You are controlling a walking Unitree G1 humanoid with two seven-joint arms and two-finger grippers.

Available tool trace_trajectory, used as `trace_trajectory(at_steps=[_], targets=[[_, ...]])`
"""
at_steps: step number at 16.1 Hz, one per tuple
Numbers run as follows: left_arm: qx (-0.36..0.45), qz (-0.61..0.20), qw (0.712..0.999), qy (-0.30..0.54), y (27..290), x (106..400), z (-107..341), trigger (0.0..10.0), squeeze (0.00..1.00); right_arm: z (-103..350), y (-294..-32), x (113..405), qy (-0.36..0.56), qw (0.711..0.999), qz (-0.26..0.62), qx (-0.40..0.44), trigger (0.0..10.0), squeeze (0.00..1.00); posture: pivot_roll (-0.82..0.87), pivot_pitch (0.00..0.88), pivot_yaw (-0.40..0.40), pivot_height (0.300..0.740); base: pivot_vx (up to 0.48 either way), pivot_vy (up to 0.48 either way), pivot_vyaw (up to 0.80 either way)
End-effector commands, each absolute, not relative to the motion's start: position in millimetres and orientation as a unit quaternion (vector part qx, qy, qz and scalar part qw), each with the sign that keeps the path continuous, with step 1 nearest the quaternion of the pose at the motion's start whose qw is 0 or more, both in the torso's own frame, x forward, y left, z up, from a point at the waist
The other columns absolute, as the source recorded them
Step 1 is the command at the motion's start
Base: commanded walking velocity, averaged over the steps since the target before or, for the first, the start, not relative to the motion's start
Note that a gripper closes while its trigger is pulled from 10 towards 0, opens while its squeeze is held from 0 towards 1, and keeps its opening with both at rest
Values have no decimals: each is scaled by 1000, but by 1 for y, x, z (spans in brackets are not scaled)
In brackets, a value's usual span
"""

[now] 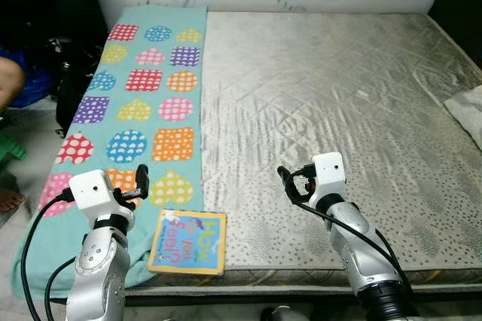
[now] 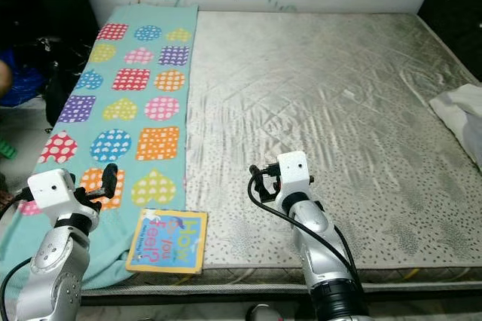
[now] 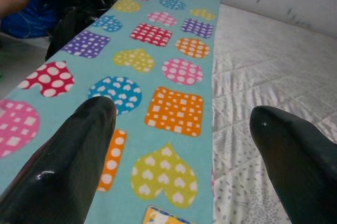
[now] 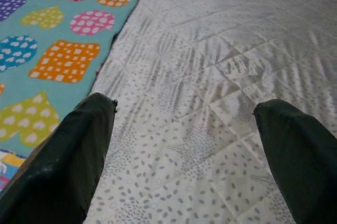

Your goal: Clean up the room

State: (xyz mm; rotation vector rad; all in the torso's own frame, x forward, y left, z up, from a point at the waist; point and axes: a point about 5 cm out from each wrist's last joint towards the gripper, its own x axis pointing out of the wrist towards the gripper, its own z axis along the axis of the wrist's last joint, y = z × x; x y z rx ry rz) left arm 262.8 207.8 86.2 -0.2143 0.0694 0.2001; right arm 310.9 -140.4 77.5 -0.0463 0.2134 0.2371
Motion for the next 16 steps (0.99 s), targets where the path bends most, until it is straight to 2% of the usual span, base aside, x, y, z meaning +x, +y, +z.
trace_trajectory(at_steps=[1, 5, 10, 16], targets=[[-106, 104, 988, 47, 209, 263, 83, 10000, 0, 80, -142, 313, 102, 988, 117, -25, 10000, 0, -91, 146, -9, 740, 0, 0, 0], [-111, 99, 987, 57, 208, 263, 79, 10000, 0, 80, -142, 313, 100, 987, 118, -29, 10000, 0, -96, 144, -9, 740, 0, 0, 0], [-107, 105, 987, 56, 209, 263, 79, 10000, 0, 79, -140, 313, 98, 986, 127, -32, 10000, 0, -93, 136, -11, 680, 0, 0, 0], [-109, 122, 985, 55, 212, 262, 79, 10000, 0, 79, -139, 312, 95, 986, 132, -30, 10000, 0, -94, 133, -8, 630, 0, 0, 0]])
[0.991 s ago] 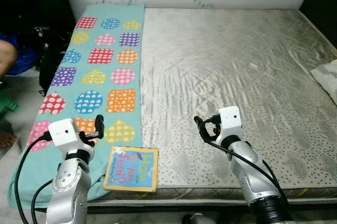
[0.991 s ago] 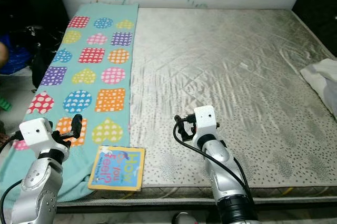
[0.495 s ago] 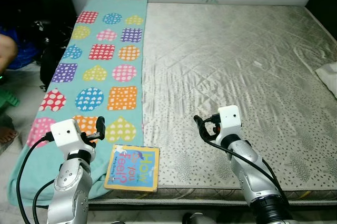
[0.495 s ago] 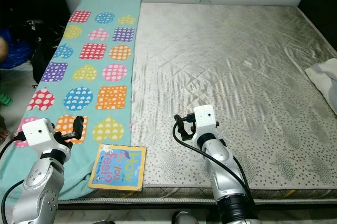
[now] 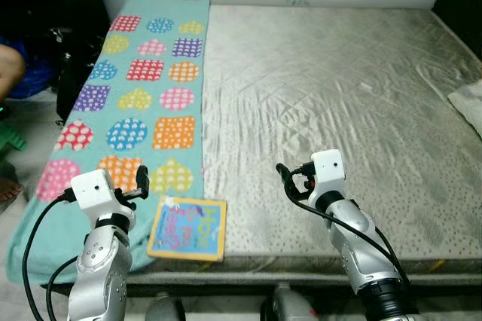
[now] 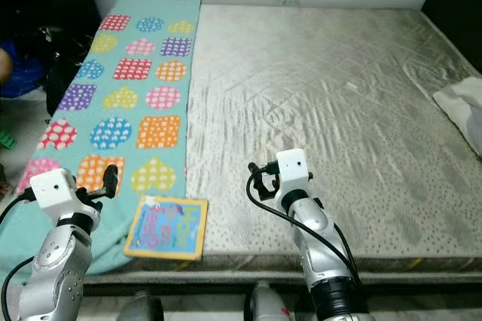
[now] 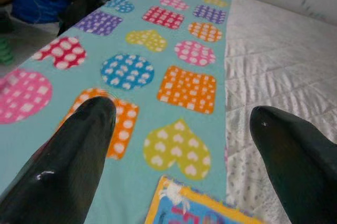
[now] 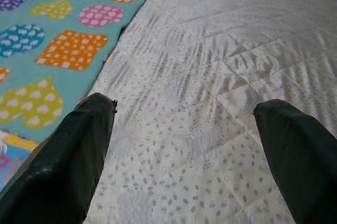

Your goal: Clean up the room

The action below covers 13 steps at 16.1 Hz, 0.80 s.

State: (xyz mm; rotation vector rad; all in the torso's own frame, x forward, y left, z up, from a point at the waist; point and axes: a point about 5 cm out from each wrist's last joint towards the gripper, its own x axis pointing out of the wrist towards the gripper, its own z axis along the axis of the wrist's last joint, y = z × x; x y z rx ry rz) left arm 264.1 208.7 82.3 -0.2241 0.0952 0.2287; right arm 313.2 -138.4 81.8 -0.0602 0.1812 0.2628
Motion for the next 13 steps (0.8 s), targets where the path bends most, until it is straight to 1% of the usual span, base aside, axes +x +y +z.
trace_trajectory(at_steps=[1, 9, 10, 13], targets=[[-113, 125, 984, 54, 213, 262, 79, 10000, 0, 79, -139, 312, 96, 986, 133, -31, 10000, 0, -93, 127, -10, 630, 0, 0, 0], [-129, 131, 982, 52, 212, 260, 77, 10000, 0, 75, -138, 312, 106, 985, 136, -30, 10000, 0, -92, 120, -11, 630, 0, 0, 0], [-130, 132, 981, 53, 213, 260, 77, 10000, 0, 75, -138, 312, 107, 984, 136, -30, 10000, 0, -92, 120, -11, 630, 0, 0, -400], [-132, 133, 981, 54, 213, 258, 76, 10000, 0, 74, -138, 311, 108, 984, 141, -32, 10000, 0, -92, 115, -14, 630, 0, 0, 0]])
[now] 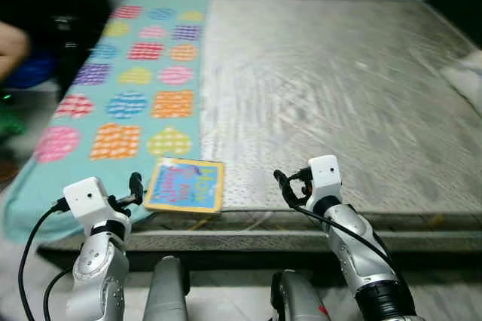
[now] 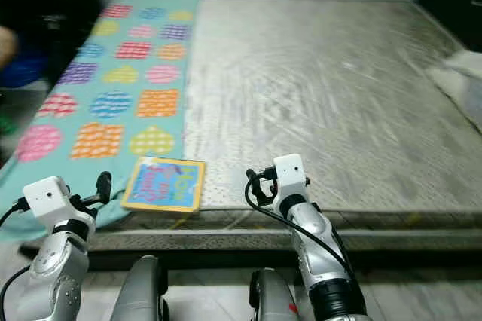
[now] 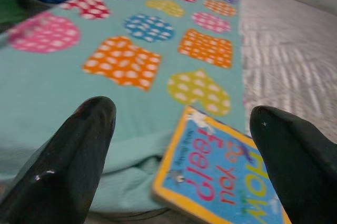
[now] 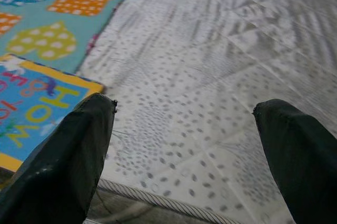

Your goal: Clean up the room

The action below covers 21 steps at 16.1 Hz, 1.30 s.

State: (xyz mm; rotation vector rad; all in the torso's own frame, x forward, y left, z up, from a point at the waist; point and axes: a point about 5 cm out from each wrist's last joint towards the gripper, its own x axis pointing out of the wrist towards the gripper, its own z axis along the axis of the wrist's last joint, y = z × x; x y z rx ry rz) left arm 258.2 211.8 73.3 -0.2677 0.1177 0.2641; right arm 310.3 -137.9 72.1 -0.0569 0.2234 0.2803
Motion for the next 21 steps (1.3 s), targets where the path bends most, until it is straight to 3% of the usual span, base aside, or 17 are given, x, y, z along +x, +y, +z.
trace_trajectory(at_steps=[1, 5, 11, 18, 21], targets=[[-132, 132, 981, 54, 212, 258, 75, 10000, 0, 74, -138, 311, 107, 984, 141, -31, 10000, 0, -92, 114, -14, 630, 0, 0, 0], [-132, 132, 981, 57, 212, 258, 73, 10000, 0, 73, -136, 310, 107, 982, 149, -33, 10000, 0, -92, 106, -15, 630, 0, 0, -434], [-137, 137, 979, 59, 212, 259, 71, 10000, 0, 71, -134, 310, 107, 980, 163, -46, 10000, 0, -89, 93, -20, 615, 0, 0, 0], [-174, 212, 959, 73, 231, 254, 65, 10000, 0, 70, -135, 311, 110, 980, 163, -42, 10000, 0, -92, 91, -23, 600, 0, 0, 0], [-203, 245, 943, 97, 244, 252, 55, 10000, 0, 72, -135, 312, 100, 981, 164, -36, 10000, 0, -91, 94, -26, 570, 0, 0, 0]])
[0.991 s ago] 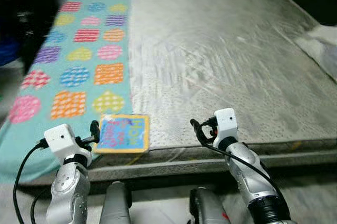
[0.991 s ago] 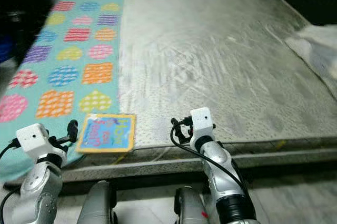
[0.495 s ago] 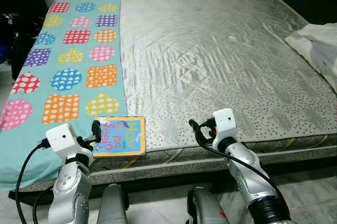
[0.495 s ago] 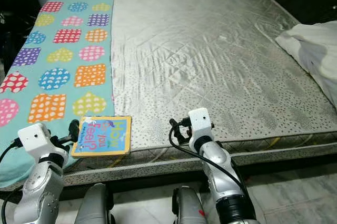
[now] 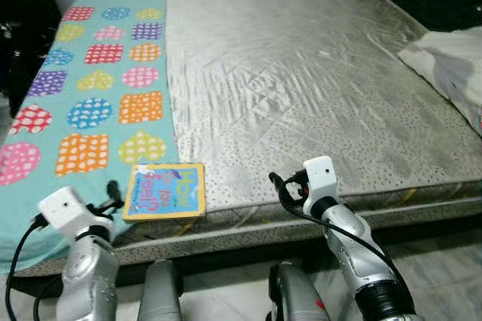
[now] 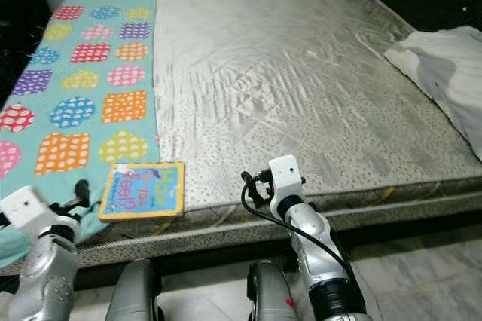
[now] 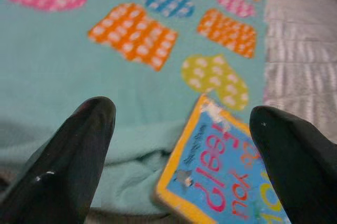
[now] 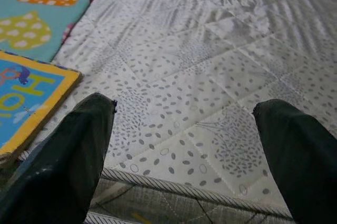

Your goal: Clean up the room

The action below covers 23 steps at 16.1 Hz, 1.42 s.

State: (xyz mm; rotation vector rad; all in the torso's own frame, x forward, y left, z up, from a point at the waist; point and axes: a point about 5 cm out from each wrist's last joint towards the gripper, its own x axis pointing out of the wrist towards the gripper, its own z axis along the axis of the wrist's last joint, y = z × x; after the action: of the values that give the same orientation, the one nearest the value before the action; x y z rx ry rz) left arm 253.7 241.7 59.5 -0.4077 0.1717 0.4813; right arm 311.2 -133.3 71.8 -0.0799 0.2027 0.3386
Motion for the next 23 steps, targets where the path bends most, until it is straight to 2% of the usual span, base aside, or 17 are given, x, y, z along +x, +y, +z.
trace_trajectory(at_steps=[1, 2, 6, 8, 12, 15, 18, 23], targets=[[-205, 250, 941, 96, 246, 251, 56, 10000, 0, 71, -136, 313, 106, 981, 160, -36, 10000, 0, -91, 94, -26, 570, 0, 0, 0], [-214, 255, 939, 91, 247, 250, 57, 10000, 0, 72, -137, 313, 105, 981, 160, -38, 10000, 0, -93, 95, -24, 570, 0, 0, 0], [-238, 256, 921, 175, 257, 248, 33, 10000, 0, 70, -139, 313, 111, 981, 154, -35, 10000, 0, -96, 98, -28, 570, 0, 0, 0], [-251, 245, 917, 191, 263, 252, 25, 10000, 0, 70, -141, 314, 113, 982, 149, -33, 10000, 0, -101, 102, -35, 570, 0, 0, 0], [-266, 188, 914, 241, 257, 261, 12, 10000, 0, 73, -150, 313, 108, 983, 139, -55, 10000, 0, -124, 113, -42, 570, 0, 0, 0], [-288, 149, 916, 238, 253, 274, 13, 10000, 0, 71, -163, 309, 112, 983, 127, -70, 10000, 0, -140, 121, -48, 570, 0, 0, 0], [-290, 145, 919, 225, 253, 283, 18, 10000, 0, 69, -176, 300, 119, 980, 135, -80, 10000, 0, -159, 133, -56, 570, 0, 0, 0], [-293, 146, 921, 213, 254, 282, 15, 10000, 0, 68, -193, 289, 125, 979, 124, -104, 10000, 0, -179, 156, -66, 570, 0, 0, 0]])
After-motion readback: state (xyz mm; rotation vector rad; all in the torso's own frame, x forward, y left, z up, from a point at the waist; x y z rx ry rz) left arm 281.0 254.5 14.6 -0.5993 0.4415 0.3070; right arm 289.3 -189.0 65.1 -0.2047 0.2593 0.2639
